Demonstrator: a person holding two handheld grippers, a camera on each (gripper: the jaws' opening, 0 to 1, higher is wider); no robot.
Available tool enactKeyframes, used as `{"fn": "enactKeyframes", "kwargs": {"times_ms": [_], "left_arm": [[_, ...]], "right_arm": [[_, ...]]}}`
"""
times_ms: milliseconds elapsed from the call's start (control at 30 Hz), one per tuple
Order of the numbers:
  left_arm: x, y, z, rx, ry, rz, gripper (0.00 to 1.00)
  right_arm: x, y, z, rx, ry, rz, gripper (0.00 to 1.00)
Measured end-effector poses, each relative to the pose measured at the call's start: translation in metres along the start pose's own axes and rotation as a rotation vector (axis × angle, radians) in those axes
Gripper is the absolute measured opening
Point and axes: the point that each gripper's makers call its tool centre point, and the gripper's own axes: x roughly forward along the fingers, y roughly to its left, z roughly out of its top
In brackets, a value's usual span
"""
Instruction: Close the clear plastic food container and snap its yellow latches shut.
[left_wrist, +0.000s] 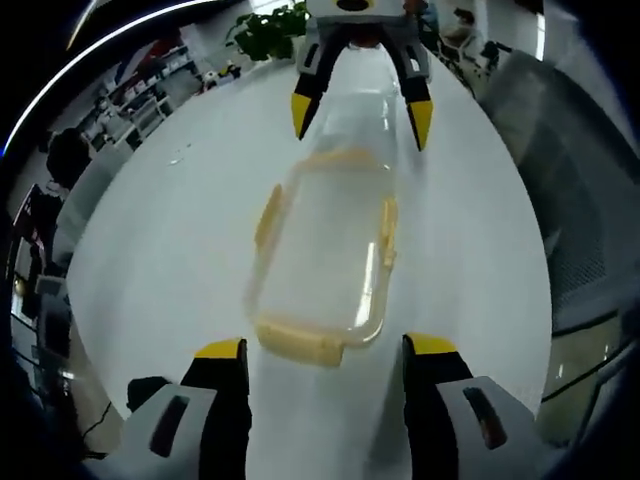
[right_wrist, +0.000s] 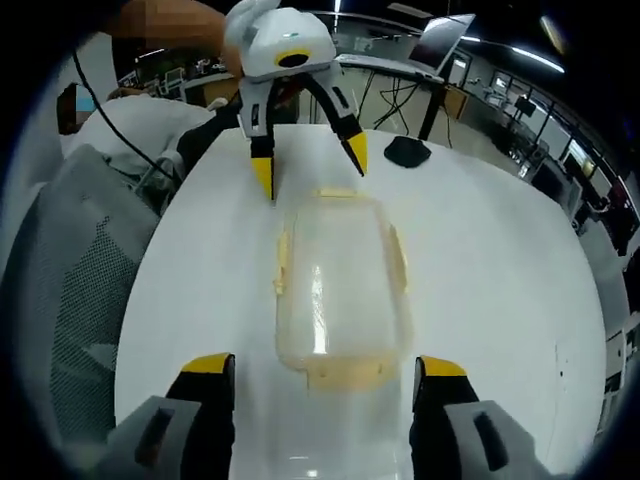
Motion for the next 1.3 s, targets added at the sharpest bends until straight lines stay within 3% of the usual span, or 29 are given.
{"fn": "enactKeyframes", "kwargs": {"times_ms": [967,1200,1300], "left_arm": [[0.018,0.016,-0.004,0.076,0.046,-0.111,0.56],[0.020,0.014,-0.003,0.083,0.044,-0.147,0.54],[0.020,0.010,-0.004,0.085,0.047,-0.174,0.48]], "right_arm": [[0.024,-0.009,-0.020,0.012,0.106,0.100,0.67],[0.024,-0.016,-0.020,-0.020,0.117,0.081,0.61],[0.024,-0.016,-0.021,-0.031,0.127,0.074,0.58]]}}
